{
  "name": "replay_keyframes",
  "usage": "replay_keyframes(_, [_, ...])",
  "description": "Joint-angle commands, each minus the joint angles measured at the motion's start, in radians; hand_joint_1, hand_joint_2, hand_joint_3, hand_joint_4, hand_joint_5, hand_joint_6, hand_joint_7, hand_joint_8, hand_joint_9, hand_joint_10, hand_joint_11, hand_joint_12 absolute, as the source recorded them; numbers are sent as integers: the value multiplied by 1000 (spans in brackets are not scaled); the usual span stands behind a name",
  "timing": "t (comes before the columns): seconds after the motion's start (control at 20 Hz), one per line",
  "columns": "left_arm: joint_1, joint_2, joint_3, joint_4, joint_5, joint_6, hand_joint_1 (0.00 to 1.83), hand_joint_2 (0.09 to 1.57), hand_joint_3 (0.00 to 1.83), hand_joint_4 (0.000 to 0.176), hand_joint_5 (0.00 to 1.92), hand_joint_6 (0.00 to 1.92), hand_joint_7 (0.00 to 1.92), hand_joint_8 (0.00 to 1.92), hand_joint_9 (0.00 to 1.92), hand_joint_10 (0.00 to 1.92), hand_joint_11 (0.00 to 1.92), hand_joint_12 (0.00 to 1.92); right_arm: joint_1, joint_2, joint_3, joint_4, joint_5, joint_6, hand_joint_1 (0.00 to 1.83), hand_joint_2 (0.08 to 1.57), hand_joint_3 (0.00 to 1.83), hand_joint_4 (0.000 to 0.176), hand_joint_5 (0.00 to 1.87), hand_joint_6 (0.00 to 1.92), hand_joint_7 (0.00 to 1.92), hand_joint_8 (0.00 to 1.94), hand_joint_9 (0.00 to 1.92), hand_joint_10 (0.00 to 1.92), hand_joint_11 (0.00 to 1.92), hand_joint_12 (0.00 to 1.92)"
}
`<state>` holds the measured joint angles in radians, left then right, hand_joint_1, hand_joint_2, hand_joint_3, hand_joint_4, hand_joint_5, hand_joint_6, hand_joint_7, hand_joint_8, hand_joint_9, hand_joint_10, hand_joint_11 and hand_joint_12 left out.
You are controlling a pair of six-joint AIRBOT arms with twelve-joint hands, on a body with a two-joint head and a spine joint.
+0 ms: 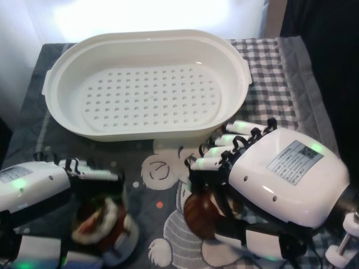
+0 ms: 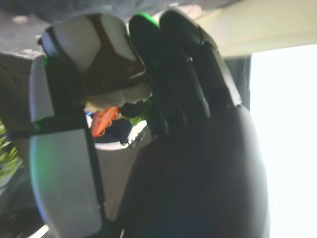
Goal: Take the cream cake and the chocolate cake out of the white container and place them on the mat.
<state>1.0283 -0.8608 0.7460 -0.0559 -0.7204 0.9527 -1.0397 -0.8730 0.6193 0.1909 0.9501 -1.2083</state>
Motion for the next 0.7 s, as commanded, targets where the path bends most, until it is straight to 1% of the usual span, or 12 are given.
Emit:
replay_keyframes(0.0, [-6, -5, 1, 6, -121, -10, 563, 1051, 0, 36, 241, 318, 310, 287, 126, 785, 0, 1363, 9, -1, 0, -34, 126, 3, 730, 1106, 0, 0, 400, 80, 404, 132, 246, 511, 3, 1392])
replay_keyframes(0.05, [-4, -4, 3, 1, -121, -10, 563, 1051, 0, 36, 241, 318, 310, 287, 126, 785, 0, 1363, 7, 0, 4, -26, 127, 3, 730, 1106, 0, 0, 400, 80, 404, 132, 246, 511, 3, 1392])
replay_keyframes(0.1, [-3, -4, 4, -2, -124, -10, 511, 1013, 0, 43, 252, 201, 294, 169, 114, 644, 0, 1277, 6, 2, 7, -21, 127, 3, 666, 1064, 0, 0, 352, 27, 364, 61, 207, 398, 0, 1218])
replay_keyframes(0.15, [0, -1, 5, -6, -131, -10, 481, 972, 1, 74, 266, 65, 284, 46, 128, 486, 0, 1223, 6, 4, 9, -16, 129, 3, 617, 1008, 0, 0, 309, 7, 349, 30, 199, 365, 0, 1177])
replay_keyframes(0.2, [2, 5, 5, -9, -139, -10, 481, 972, 1, 74, 266, 65, 284, 46, 128, 486, 0, 1223, 6, 8, 10, -12, 135, 5, 617, 1008, 0, 0, 309, 7, 349, 30, 199, 365, 0, 1177])
replay_keyframes(0.25, [4, 13, 2, -14, -154, -10, 491, 948, 0, 81, 265, 41, 284, 29, 142, 478, 0, 1257, 5, 16, 10, -8, 148, 6, 589, 951, 0, 0, 322, 5, 379, 26, 199, 477, 0, 1365])
replay_keyframes(0.35, [14, 36, -5, -29, -198, -10, 546, 952, 0, 78, 304, 29, 326, 22, 181, 452, 0, 1248, 5, 33, 10, -3, 176, 8, 605, 937, 0, 0, 360, 13, 415, 31, 226, 534, 0, 1433])
replay_keyframes(0.4, [20, 49, -9, -44, -237, -10, 505, 982, 0, 71, 343, 23, 393, 25, 246, 437, 0, 1258, 5, 42, 10, 1, 200, 8, 655, 954, 0, 0, 391, 16, 449, 37, 224, 627, 0, 1462])
replay_keyframes(0.5, [35, 77, -12, -76, -335, -10, 412, 1160, 9, 21, 568, 83, 669, 126, 462, 617, 130, 1302, 5, 56, 11, 16, 271, 8, 545, 1079, 29, 0, 524, 56, 584, 80, 279, 824, 0, 1622])
replay_keyframes(0.55, [40, 90, -13, -89, -388, -10, 412, 1160, 9, 21, 568, 83, 669, 126, 462, 617, 130, 1302, 5, 62, 13, 23, 313, 8, 545, 1079, 29, 0, 524, 56, 584, 80, 279, 824, 0, 1622])
replay_keyframes(0.6, [44, 105, -14, -104, -458, -9, 745, 1310, 0, 125, 605, 1257, 811, 235, 593, 734, 361, 1186, 5, 67, 19, 37, 380, 8, 657, 1132, 28, 0, 638, 199, 721, 194, 416, 934, 133, 1687])
replay_keyframes(0.65, [45, 114, -13, -116, -507, -4, 745, 1310, 0, 125, 605, 1257, 811, 235, 593, 734, 361, 1186, 5, 67, 26, 51, 435, 8, 657, 1132, 28, 0, 638, 199, 721, 194, 416, 934, 133, 1687])
